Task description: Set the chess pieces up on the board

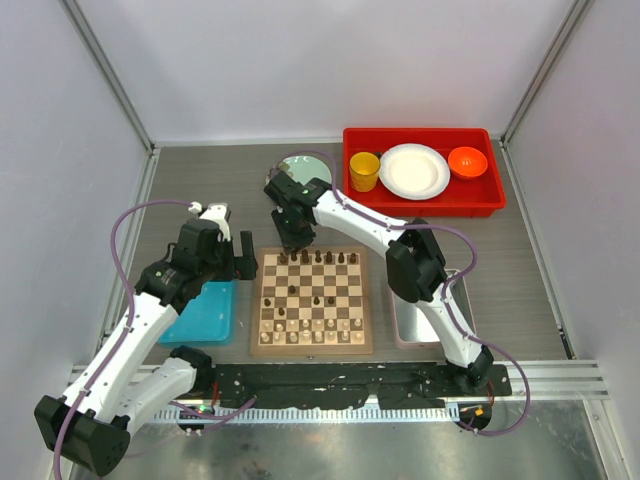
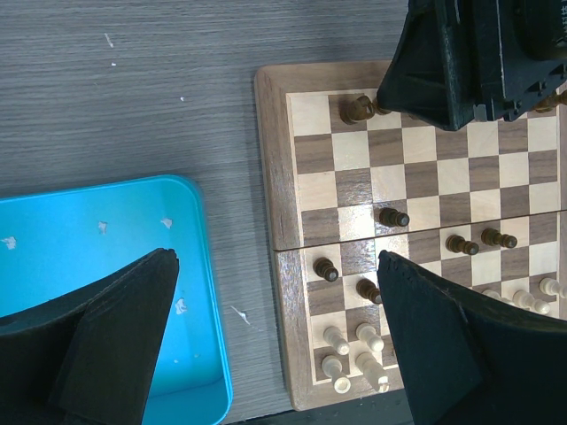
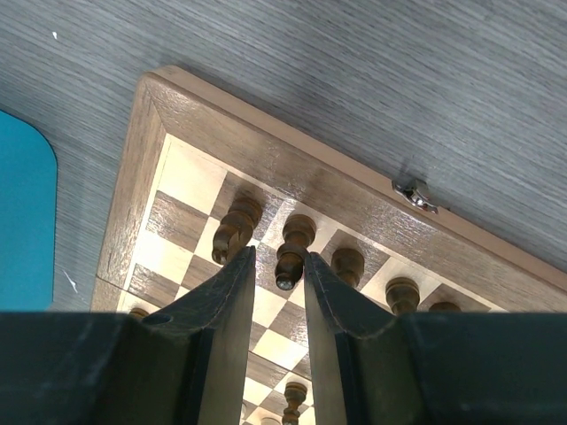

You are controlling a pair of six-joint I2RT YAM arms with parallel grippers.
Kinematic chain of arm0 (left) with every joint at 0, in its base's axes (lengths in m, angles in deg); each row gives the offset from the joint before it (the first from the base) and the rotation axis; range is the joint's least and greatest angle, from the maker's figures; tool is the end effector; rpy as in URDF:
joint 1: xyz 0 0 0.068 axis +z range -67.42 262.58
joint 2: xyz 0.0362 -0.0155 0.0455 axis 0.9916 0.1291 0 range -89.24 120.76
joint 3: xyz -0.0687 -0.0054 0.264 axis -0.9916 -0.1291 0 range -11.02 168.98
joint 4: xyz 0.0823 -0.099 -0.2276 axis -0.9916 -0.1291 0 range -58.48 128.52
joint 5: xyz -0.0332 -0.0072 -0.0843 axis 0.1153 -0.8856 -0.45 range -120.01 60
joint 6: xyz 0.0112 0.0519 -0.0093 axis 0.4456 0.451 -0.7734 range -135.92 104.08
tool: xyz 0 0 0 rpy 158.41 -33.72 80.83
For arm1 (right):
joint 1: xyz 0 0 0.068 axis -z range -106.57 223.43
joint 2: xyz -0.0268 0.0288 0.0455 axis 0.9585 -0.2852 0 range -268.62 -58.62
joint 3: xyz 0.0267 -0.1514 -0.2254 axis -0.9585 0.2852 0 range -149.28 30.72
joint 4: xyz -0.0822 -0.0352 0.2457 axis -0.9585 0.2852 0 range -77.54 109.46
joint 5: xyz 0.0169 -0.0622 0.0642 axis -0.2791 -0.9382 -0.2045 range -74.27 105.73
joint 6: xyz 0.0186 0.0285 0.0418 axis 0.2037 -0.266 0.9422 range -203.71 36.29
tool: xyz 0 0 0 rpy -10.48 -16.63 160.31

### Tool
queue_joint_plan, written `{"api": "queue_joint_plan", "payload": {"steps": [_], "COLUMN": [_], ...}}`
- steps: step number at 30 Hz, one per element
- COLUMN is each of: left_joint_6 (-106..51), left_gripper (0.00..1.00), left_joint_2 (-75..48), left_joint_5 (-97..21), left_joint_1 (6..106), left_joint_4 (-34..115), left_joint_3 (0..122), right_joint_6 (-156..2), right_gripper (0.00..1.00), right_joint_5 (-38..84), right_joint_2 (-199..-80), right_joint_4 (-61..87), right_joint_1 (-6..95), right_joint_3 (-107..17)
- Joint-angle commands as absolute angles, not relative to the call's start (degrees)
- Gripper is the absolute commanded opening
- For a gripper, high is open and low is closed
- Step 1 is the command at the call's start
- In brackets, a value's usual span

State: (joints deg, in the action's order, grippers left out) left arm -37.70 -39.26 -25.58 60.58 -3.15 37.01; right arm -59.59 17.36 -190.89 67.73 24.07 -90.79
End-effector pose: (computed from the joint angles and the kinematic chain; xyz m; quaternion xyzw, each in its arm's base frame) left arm 0.1646 -0.0635 0.2918 -0.0135 0.9185 -0.1138 0.3783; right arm 0.3211 0.3755 0.2219 -0.2166 0.9538 0.1354 0.1581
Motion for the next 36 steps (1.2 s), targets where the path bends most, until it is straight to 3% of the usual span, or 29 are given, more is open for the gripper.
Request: {"api": "queue_joint_plan", "payload": {"steps": [1,20,25,29,36], "left_joint_6": [-36.66,-36.66,-36.66,-36.66,-36.75], "left_gripper": [1.0,1.0,1.0,1.0,1.0], "left_joint_2": [-39.93,-39.84,-39.76,-39.93,-39.93], "left_joint_5": [-26.14,-26.14,-26.14,-26.14,-26.4], "left_joint_1": [60.79,60.87,60.87,60.87,60.87], "left_joint_4": [-1.29,-1.29,-1.38,-1.3,-1.21], "left_joint_3": [37.15,37.15,37.15,37.15,37.06], "right_joint_6": [-60.24,-60.33,-60.33,-57.27,-44.01], "right_gripper": [0.34,0.34,0.34,0.34,0.34], "right_joint_5": [17.75,13.99,9.32,1.79,-1.32], "right_joint_2": [-186.5,-184.74,-177.29,-165.52,-138.8], "right_joint_4": [66.96,67.4,67.57,65.64,63.27], "right_joint_1": [24.21,24.92,26.41,28.51,40.19], "right_joint_3": [-90.57,-93.21,-90.14,-78.65,-43.79]}}
